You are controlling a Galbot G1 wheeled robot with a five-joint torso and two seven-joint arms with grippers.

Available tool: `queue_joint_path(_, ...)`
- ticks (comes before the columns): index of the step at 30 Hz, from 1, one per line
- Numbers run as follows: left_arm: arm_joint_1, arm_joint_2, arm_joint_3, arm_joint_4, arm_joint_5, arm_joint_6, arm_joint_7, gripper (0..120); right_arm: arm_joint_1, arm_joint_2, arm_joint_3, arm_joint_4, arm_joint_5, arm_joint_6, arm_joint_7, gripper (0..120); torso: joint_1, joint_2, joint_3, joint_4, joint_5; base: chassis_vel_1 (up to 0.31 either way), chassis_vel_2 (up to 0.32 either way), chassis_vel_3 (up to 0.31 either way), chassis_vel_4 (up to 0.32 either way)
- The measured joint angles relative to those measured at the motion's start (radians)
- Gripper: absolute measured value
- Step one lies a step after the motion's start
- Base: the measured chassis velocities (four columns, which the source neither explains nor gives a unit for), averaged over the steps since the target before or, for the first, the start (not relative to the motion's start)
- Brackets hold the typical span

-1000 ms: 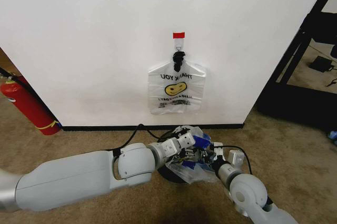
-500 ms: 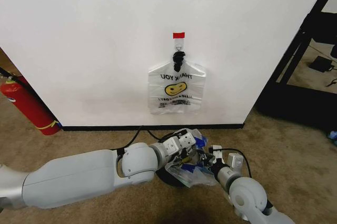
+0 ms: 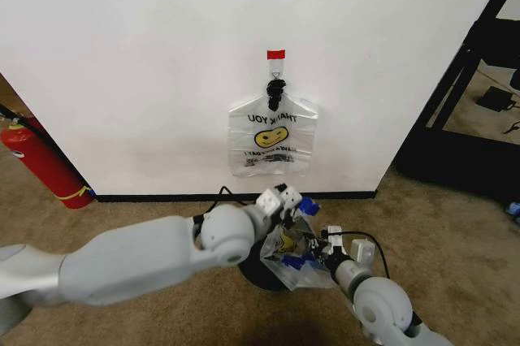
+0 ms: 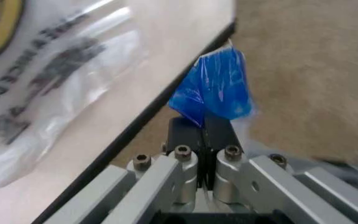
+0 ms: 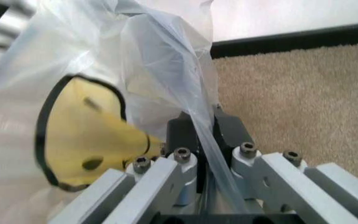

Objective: Pick up the garbage bag from the wall and place it over the trash bin.

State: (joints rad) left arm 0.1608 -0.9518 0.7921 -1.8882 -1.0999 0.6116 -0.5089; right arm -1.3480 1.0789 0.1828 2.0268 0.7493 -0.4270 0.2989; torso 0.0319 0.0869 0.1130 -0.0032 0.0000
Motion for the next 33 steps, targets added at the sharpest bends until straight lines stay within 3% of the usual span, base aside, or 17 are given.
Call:
queue_joint_path(7,-0.039,-0.013,-0.011,0.095,-0.031,0.028,-0.007,0,-0.009,-0.010,-0.002,0.019,-0.011,0.008,-0.018,1,0.000,0.000,0.000,-0.0001,0.0000,0.000,0.000,0.000,0.000)
queue_joint_path(16,0.005,0.086,-0.064,0.139,-0.028,0.067,0.013,0,-0.010,-0.018,-0.011,0.027,-0.003,0.021,-0.034,1,0.000,0.000,0.000,0.0004,-0.0003,0.000,0.000,0.000,0.000)
queue_joint_path(33,0.174,0.212,-0.220,0.095,-0.022,0.073,0.089,0,-0.020,-0.017,0.017,0.021,0.017,0.076,-0.062,1,0.000,0.000,0.000,0.0001,-0.0003,0.000,0.000,0.000,0.000)
